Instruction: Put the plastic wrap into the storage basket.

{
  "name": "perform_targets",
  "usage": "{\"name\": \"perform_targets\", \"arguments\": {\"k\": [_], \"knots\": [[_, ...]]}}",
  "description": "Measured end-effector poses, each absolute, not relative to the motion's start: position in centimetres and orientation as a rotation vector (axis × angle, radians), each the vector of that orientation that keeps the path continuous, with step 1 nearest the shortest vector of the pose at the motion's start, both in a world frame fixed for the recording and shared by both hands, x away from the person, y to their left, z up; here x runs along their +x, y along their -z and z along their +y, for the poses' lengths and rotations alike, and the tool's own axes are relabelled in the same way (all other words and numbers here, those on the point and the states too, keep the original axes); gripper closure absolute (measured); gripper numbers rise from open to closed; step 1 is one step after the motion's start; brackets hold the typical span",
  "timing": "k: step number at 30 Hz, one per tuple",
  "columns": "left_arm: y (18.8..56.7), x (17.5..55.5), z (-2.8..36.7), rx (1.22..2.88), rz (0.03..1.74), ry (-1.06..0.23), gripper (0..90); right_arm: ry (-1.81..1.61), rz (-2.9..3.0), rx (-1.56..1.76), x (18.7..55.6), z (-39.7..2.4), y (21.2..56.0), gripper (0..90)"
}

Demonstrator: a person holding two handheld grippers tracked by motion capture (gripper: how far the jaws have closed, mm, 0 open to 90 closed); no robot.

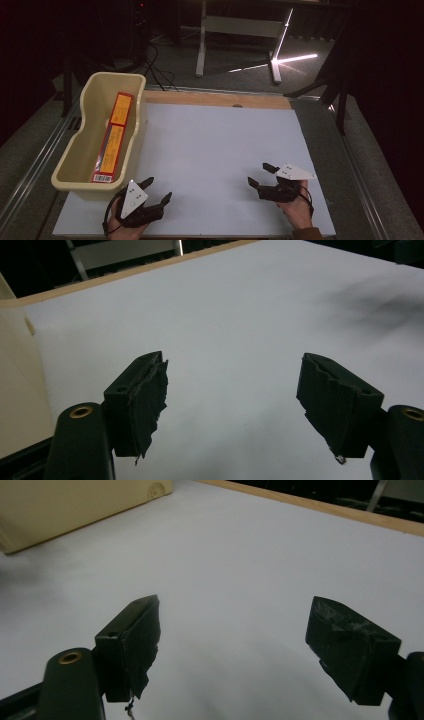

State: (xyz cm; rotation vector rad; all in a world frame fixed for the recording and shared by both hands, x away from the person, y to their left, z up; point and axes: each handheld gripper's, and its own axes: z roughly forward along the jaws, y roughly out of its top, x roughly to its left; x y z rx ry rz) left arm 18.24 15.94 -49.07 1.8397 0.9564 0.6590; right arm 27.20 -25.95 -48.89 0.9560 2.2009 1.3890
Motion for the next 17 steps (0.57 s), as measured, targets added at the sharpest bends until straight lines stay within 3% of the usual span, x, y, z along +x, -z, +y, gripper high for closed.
{"name": "perform_targets", "arguments": {"k": [17], "knots": [[48.8,18.3,16.4,1.830,0.972,-0.677,27.7,-1.372,2.135,0.942,25.9,-28.3,48.8,21.2]]}}
